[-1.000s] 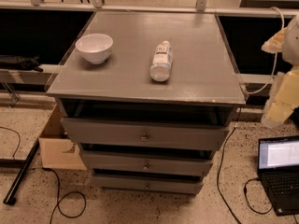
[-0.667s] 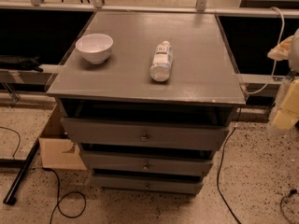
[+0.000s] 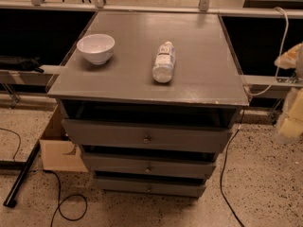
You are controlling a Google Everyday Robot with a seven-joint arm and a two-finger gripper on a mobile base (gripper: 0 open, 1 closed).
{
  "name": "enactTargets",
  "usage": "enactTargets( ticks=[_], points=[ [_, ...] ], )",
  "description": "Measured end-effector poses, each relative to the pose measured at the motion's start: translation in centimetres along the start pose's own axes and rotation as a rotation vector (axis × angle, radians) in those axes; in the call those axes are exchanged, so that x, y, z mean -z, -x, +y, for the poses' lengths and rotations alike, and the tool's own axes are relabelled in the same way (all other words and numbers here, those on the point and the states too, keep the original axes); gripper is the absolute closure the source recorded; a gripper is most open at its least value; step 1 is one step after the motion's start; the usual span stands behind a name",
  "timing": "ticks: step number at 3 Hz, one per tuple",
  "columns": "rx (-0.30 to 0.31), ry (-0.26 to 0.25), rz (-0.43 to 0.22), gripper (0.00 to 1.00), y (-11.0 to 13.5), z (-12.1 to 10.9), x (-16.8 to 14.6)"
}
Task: Open bottom drawer
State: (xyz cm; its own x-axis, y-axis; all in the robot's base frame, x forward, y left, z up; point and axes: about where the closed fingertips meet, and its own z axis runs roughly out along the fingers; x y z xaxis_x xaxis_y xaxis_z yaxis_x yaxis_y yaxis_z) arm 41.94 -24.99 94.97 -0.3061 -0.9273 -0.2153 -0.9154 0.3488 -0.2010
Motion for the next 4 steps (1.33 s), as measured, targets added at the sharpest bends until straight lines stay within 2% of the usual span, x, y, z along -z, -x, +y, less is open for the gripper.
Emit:
enactTargets(
  ticks=[1,2,3,4],
  points=[
    [-0.017,0.033,-0.013,0.0,-0.9,0.4,-1.1],
    [-0.022,0.1,-0.037,0.0,-1.4,1.1,-3.6],
    [-0.027,0.23,-0.073,0.0,-1.9,2.7,-8.6],
    [-0.035,0.321,-0.097,0.0,-2.2,4.0,-11.6]
  ],
)
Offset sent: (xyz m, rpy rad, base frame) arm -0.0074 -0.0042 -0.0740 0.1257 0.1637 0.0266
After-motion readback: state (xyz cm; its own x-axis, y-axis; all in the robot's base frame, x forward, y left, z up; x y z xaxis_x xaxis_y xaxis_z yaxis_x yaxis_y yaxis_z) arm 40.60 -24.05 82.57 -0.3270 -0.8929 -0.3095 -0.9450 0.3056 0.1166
